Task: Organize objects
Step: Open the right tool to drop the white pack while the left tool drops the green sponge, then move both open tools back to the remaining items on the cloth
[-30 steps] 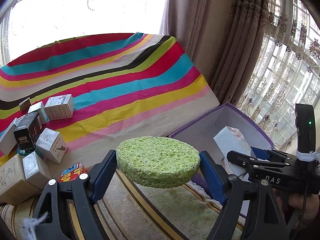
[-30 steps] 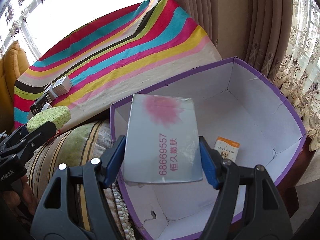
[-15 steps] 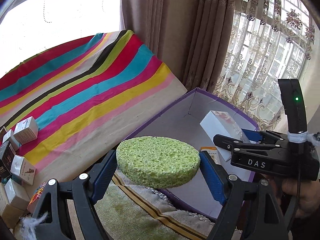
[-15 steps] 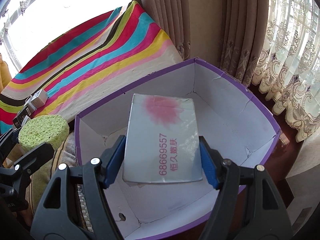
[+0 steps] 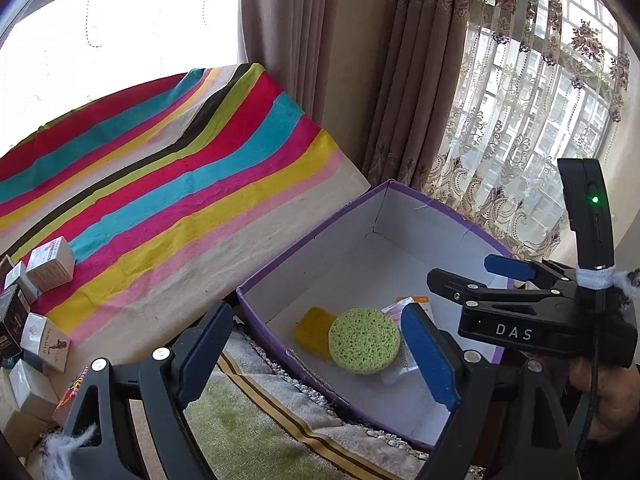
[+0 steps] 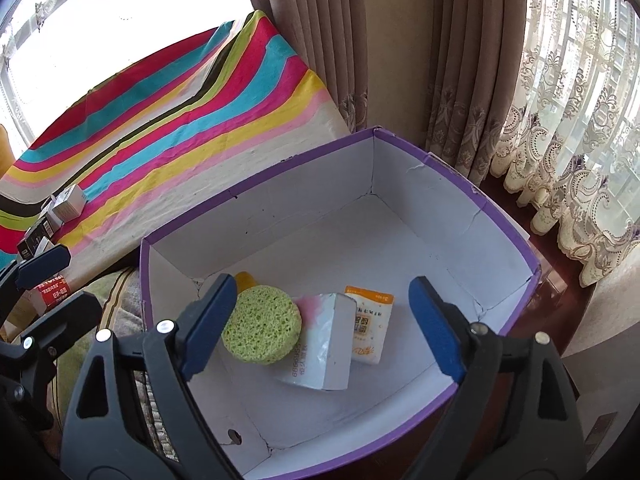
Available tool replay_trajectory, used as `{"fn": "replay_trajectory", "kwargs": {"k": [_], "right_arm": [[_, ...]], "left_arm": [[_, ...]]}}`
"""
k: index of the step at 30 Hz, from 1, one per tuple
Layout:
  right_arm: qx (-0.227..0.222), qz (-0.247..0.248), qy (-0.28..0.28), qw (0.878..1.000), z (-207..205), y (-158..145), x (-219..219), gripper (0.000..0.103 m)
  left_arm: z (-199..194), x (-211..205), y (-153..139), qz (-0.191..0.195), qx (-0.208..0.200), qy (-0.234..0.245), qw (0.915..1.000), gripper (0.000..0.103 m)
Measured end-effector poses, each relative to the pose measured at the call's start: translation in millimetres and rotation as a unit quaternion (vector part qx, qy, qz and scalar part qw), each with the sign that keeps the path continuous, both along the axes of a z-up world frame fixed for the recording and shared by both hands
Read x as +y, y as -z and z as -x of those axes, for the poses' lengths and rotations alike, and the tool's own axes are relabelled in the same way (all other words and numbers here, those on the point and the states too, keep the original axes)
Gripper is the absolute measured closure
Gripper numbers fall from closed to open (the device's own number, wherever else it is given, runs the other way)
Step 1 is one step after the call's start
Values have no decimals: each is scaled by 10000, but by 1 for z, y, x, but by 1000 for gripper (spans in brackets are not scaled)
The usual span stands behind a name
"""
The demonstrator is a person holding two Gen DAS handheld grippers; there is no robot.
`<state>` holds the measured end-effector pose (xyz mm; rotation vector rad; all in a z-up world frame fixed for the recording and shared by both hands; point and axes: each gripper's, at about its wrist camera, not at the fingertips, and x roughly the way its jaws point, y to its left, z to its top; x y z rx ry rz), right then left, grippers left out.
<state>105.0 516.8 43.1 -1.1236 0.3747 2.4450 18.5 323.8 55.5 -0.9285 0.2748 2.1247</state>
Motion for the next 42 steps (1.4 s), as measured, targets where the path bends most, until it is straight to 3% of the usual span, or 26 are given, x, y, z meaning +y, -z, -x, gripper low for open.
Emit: {"fn": "replay_trajectory", "kwargs": {"k": [6,10,15,22,28,42], "right_arm": [[203,-402,50,9990,0,-14,-10,6],[350,-875,233,9953,1,-23,-21,2],[506,-978,80,9939,4,-26,-31,1],[519,-831,-533,9938,10,-28,-55,1],[559,-356,-1097,9918,15,-25,-80,1],[274,81,-2072,9779,43,-13,-153,1]], "left_arm": [[0,-12,-8,236,468,-580,9969,14],[5,-30,-10,34,465,-820,9955,14],[7,-50,-14,39,528,-880,9947,14],[11,-80,-1,-241,-28,-884,9958,14],[10,-111,0,-377,-108,-1196,9920,14],[20,-216,8,-777,-413,-2521,9637,14]]}}
